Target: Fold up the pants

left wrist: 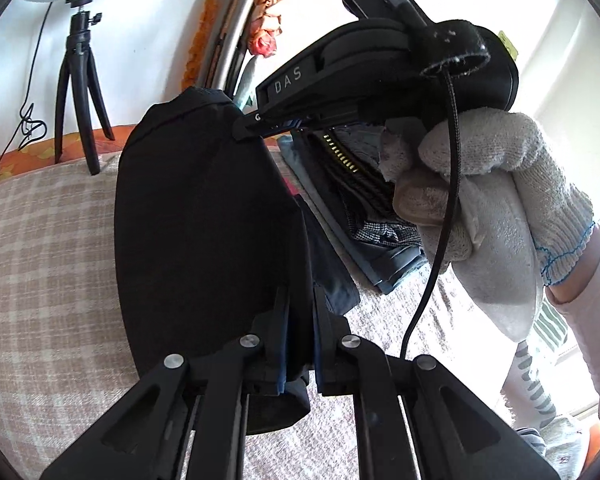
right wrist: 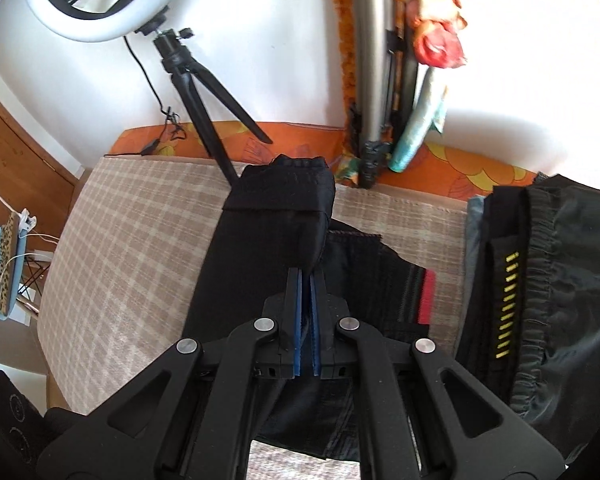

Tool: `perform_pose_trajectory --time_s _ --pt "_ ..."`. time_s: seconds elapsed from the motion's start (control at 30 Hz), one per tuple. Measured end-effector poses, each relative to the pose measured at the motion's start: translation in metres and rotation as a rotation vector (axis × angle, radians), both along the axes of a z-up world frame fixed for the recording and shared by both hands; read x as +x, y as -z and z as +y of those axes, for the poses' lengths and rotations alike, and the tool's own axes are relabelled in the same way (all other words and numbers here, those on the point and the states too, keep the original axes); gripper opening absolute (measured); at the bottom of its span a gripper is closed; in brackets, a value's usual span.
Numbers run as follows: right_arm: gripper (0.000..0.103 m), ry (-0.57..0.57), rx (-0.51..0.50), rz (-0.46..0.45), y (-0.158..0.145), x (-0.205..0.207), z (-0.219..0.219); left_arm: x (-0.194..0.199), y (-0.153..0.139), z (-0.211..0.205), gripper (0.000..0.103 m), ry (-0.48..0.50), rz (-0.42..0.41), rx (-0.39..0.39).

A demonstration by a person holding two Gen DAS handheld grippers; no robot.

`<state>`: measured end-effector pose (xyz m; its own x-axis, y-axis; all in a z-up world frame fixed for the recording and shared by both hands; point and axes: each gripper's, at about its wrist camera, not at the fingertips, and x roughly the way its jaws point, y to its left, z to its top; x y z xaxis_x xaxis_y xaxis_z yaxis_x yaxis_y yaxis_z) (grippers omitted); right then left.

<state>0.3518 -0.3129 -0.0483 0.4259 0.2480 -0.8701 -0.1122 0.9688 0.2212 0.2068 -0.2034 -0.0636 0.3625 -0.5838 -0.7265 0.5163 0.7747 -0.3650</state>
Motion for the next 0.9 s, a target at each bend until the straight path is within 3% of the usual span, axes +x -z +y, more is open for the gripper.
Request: perform_pose_trajectory --time_s 0.3,0.47,0.57,0.73,0.9 --pt "0.004 0.066 -0.057 0.026 0.039 -0.001 -0.037 -0.002 0.009 -0.023 0.009 0.056 0.034 -0.005" --pt "0.0 0.098 -0.191 0.005 0.043 -0.001 -0.048 -0.001 0.016 -0.026 0.009 0.071 0.043 0.02" --pt "0.0 0.095 -0.178 0.014 0.044 -0.001 -0.052 0.001 0.022 -0.022 0.009 0.059 0.03 0.054" --pt "0.0 0.077 -0.16 -0.06 0.029 -0.018 -0.042 0.009 0.033 -0.011 0.009 0.017 0.033 0.096" --pt "0.0 0.011 0.052 -0.146 0.019 -0.041 -0.029 0.011 0.041 0.0 0.009 0.005 0.035 0.1"
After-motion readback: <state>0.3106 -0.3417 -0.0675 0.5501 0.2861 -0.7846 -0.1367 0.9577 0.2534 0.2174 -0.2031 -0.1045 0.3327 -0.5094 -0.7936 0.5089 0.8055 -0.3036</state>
